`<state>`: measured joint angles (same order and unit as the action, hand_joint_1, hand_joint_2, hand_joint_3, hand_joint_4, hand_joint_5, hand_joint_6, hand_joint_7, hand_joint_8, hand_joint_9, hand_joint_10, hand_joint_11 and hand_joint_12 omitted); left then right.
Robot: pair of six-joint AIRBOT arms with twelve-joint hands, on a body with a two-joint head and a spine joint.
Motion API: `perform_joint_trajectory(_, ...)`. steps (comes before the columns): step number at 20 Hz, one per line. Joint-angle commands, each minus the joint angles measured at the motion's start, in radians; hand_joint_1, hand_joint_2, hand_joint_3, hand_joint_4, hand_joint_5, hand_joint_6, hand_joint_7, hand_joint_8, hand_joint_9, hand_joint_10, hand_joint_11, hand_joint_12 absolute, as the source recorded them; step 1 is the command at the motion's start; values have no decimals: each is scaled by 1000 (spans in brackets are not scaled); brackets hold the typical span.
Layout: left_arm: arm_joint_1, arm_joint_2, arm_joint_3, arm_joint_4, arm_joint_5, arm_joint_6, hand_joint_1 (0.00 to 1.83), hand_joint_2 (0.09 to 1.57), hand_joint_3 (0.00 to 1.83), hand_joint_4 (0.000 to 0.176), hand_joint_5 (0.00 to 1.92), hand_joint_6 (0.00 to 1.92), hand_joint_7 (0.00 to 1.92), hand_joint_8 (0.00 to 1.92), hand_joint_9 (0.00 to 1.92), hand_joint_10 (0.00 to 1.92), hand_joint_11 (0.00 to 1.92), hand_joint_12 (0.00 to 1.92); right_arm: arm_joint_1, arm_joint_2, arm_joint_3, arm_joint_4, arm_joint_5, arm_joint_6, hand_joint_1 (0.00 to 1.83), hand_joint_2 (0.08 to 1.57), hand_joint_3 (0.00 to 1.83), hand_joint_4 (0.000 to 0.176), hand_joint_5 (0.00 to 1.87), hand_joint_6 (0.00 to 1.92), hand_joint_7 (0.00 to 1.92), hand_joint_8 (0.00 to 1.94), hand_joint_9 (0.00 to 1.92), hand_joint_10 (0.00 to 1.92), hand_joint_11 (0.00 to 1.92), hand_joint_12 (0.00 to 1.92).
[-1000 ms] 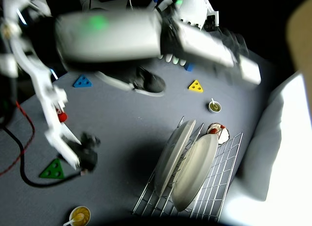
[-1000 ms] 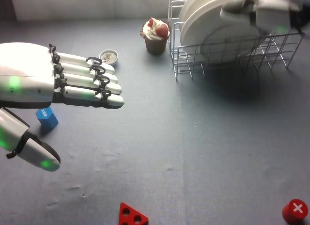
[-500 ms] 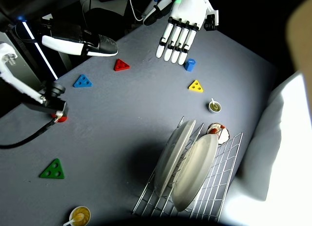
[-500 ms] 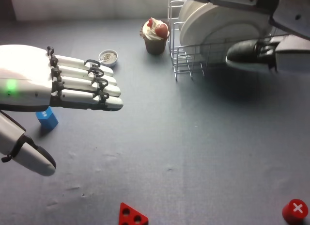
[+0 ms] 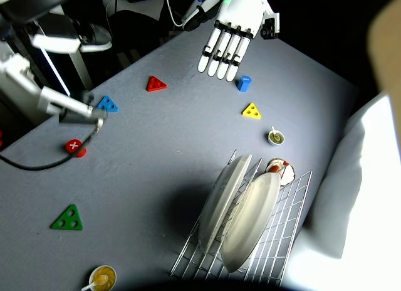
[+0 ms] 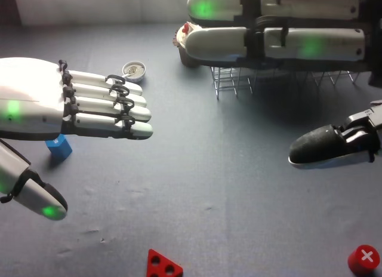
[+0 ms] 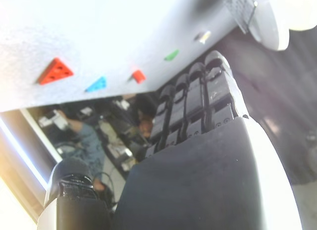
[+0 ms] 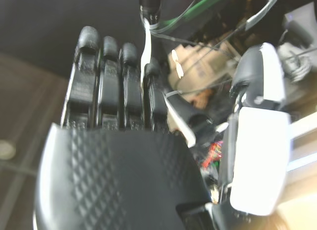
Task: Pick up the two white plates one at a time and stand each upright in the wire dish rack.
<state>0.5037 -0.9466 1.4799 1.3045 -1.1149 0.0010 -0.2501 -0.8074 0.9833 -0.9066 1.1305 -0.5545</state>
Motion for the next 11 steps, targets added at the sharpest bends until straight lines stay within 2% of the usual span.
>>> perform_joint_trajectory(1,-2,9,-5,-85,-58,-1,0,1012,9,0,0,0,0,0,0,0,0,0,15,6,-1,81,69,-1,653,966,0,57,161,4,206,0,259,3,318,24)
perform_joint_trajectory(2,-2,9,-5,-85,-58,-1,0,1009,6,0,0,0,0,0,0,0,0,0,15,6,-2,81,69,-1,668,981,5,44,135,0,167,0,247,0,286,10)
perform_joint_trajectory(3,-2,10,-6,-86,-59,-1,0,1011,7,0,0,0,0,0,0,0,2,1,15,5,-5,83,67,-1,655,983,6,25,151,8,212,19,290,17,344,34)
perform_joint_trajectory(4,-2,10,-6,-87,-61,-1,0,1016,8,0,0,0,0,0,0,0,0,0,15,3,-7,84,67,-1,696,958,0,29,184,6,273,12,340,14,387,51)
perform_joint_trajectory(5,-2,10,-6,-87,-62,-1,0,1017,8,0,0,0,0,0,0,0,0,0,15,3,-6,84,67,-1,677,980,9,26,154,0,228,2,293,2,371,44)
perform_joint_trajectory(8,-2,10,-8,-89,-63,-1,0,1042,16,0,0,0,0,0,0,0,0,0,18,2,-7,85,66,-1,724,955,0,36,138,0,277,17,322,11,352,37)
perform_joint_trajectory(9,-2,10,-10,-89,-62,-1,0,1031,8,0,8,3,12,4,21,8,22,9,19,1,-7,85,66,-1,791,941,0,30,174,3,310,9,338,7,370,44)
perform_joint_trajectory(11,-1,10,-13,-89,-61,-1,0,1037,8,0,5,1,4,0,1,0,8,4,19,1,-8,85,66,-1,799,940,0,18,206,10,334,12,379,17,397,56)
